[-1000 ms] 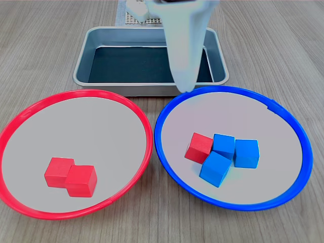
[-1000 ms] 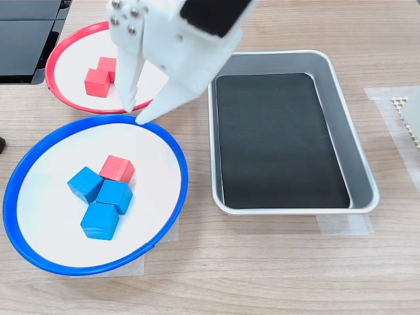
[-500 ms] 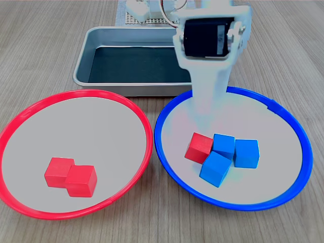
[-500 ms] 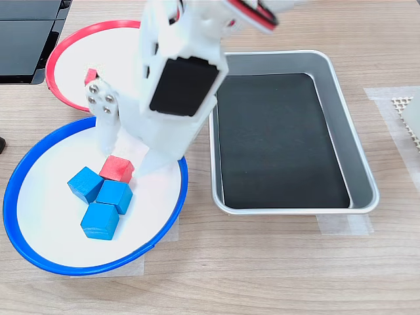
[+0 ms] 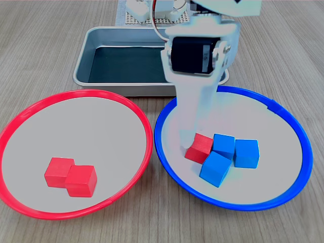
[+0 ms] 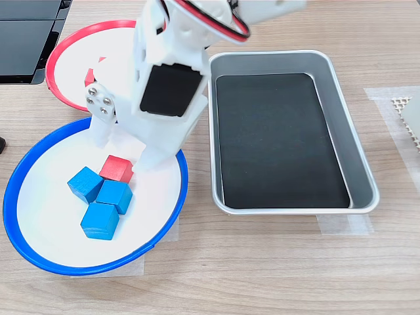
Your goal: Relocate any red block in the blue dish to the red dish, correcting any misplacement.
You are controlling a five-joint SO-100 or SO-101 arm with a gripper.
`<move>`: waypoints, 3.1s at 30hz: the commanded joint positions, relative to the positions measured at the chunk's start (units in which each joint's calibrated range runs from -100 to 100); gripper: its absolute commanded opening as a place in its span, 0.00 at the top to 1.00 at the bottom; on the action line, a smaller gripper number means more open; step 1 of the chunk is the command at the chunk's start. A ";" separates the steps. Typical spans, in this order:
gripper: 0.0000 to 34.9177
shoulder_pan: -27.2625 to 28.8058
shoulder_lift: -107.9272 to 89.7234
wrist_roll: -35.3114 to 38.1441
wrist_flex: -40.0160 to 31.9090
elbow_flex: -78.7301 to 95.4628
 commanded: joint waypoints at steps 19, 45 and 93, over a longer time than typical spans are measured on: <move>0.54 -0.49 4.15 0.83 -1.23 -6.16; 0.58 -0.40 6.28 -3.13 -3.46 -6.44; 0.99 12.50 -18.03 11.14 -11.30 13.23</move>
